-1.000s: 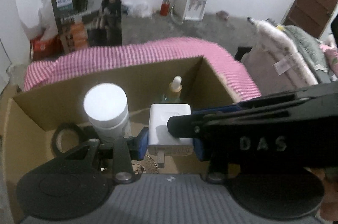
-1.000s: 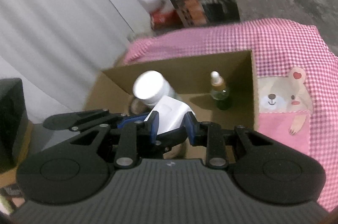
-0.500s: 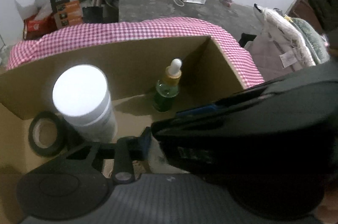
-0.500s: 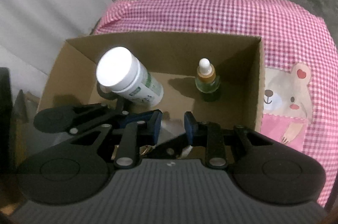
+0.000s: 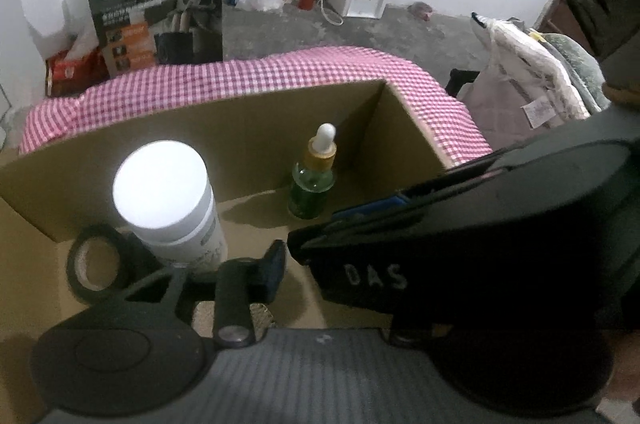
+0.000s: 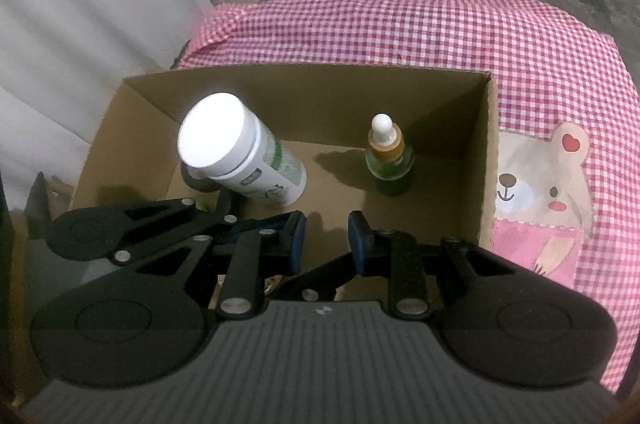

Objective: Organize rigid objects
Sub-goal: 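Open the right gripper to drop the charger in the box, then move the right tool to the lilac plastic lid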

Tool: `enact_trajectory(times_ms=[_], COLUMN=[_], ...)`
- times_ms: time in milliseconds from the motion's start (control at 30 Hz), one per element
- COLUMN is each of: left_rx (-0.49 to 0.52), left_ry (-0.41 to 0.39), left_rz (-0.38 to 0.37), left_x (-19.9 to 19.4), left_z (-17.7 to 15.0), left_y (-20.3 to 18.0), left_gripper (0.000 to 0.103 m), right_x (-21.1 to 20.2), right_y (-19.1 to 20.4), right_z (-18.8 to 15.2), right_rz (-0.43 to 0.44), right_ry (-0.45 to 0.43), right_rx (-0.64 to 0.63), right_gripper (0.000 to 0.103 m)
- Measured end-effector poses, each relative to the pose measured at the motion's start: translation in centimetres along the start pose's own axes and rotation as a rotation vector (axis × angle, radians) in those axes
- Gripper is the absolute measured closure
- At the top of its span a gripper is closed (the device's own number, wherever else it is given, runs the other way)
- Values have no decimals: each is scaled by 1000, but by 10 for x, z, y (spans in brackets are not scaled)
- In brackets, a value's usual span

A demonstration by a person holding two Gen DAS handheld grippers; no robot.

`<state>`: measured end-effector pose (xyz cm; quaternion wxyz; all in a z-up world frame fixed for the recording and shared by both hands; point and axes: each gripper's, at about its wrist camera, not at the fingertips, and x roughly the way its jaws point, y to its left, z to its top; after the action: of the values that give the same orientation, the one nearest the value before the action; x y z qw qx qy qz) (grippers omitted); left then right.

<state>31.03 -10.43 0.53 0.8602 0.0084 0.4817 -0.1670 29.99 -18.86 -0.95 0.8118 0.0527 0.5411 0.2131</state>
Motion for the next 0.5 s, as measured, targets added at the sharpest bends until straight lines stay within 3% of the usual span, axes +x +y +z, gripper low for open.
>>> enact_trajectory(times_ms=[267,367,500], left_rx=[97,128,164], left_ry=[-85,-131,-180], left_rz=[7,11,14], left_x=[-50,-77,-109], left_z=[-19,-36,-64], left_y=[-9,-10,-8], left_gripper=[27,17,12], right_x=[-62,-96,-136], right_y=[5,5,1], right_z=[-25,-48,-89], right_rz=[86,132,189], right_ry=[-162,-248,-352], right_rx=[-5,0,23], right_gripper=[71,58,53])
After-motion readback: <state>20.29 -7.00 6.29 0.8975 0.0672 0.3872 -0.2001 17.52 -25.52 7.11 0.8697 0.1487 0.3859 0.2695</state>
